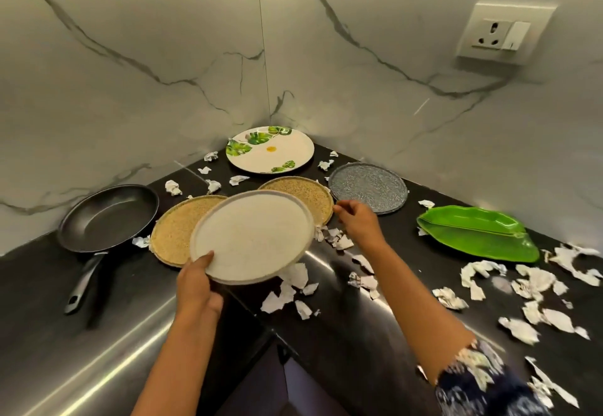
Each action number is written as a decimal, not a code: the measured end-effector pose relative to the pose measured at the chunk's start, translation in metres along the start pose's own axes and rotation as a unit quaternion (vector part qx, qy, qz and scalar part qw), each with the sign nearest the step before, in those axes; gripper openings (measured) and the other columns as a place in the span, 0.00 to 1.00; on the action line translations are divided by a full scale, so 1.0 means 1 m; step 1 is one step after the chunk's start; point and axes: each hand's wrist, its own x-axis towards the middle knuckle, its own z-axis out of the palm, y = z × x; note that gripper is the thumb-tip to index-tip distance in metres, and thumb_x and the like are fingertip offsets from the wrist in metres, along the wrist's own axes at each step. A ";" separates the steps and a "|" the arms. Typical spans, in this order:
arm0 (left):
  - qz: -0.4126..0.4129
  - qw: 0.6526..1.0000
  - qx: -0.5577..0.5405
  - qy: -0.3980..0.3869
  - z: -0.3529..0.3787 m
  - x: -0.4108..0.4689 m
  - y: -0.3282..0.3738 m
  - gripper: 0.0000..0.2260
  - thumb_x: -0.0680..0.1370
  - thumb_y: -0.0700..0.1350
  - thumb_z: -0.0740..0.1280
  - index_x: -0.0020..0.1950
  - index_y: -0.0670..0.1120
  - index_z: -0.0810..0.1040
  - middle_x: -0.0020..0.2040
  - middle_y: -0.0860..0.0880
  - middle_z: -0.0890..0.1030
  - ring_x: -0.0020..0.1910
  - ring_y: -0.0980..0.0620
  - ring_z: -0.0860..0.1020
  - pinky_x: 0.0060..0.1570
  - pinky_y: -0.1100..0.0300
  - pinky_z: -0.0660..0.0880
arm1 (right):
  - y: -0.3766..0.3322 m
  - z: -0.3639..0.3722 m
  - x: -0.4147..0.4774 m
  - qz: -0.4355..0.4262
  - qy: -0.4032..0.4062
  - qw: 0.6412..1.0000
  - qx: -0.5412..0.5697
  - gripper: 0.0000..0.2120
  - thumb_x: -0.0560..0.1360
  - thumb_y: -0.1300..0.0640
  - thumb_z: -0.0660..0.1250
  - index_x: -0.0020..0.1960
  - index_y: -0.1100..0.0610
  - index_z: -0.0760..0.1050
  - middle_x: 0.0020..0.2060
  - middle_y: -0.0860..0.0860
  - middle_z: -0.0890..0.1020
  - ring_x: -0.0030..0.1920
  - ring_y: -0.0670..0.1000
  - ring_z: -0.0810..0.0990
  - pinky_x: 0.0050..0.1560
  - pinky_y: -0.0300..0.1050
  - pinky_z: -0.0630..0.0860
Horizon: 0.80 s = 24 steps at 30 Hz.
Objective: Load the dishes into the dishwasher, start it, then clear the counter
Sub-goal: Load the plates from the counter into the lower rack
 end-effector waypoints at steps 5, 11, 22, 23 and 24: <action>0.040 0.995 -0.082 0.042 0.005 0.022 0.024 0.21 0.78 0.33 0.61 0.69 0.46 0.69 0.61 0.46 0.76 0.56 0.46 0.76 0.52 0.48 0.76 | 0.000 0.023 0.073 0.047 -0.020 0.954 -0.295 0.12 0.75 0.56 0.65 0.53 0.62 0.77 0.52 0.58 0.81 0.52 0.58 0.79 0.44 0.45 0.73; 0.047 0.992 -0.094 0.072 0.008 0.040 0.026 0.22 0.78 0.31 0.60 0.70 0.47 0.69 0.59 0.47 0.76 0.56 0.46 0.75 0.54 0.46 0.75 | 0.019 0.061 0.114 0.157 0.026 0.930 -0.332 0.16 0.76 0.54 0.66 0.60 0.61 0.75 0.55 0.56 0.80 0.55 0.55 0.79 0.49 0.46 0.77; 0.080 0.990 -0.079 0.084 -0.007 0.015 0.037 0.21 0.77 0.33 0.62 0.67 0.51 0.71 0.57 0.50 0.78 0.53 0.48 0.77 0.54 0.45 0.76 | -0.032 0.051 0.112 0.159 0.002 0.957 0.242 0.12 0.77 0.61 0.62 0.59 0.64 0.68 0.51 0.59 0.76 0.50 0.57 0.77 0.39 0.53 0.79; 0.093 0.991 -0.067 0.073 -0.008 0.006 0.040 0.20 0.77 0.34 0.62 0.67 0.51 0.71 0.56 0.51 0.78 0.53 0.49 0.77 0.54 0.44 0.76 | -0.037 0.044 0.104 0.138 0.018 0.962 0.236 0.14 0.76 0.61 0.63 0.60 0.64 0.68 0.53 0.59 0.77 0.50 0.57 0.78 0.40 0.54 0.80; 0.109 0.991 -0.051 0.059 -0.010 -0.005 0.043 0.19 0.78 0.35 0.62 0.66 0.52 0.71 0.55 0.52 0.78 0.52 0.50 0.77 0.52 0.45 0.76 | -0.040 0.035 0.092 0.114 0.037 0.967 0.224 0.15 0.75 0.61 0.64 0.60 0.62 0.67 0.54 0.59 0.77 0.50 0.57 0.79 0.44 0.56 0.80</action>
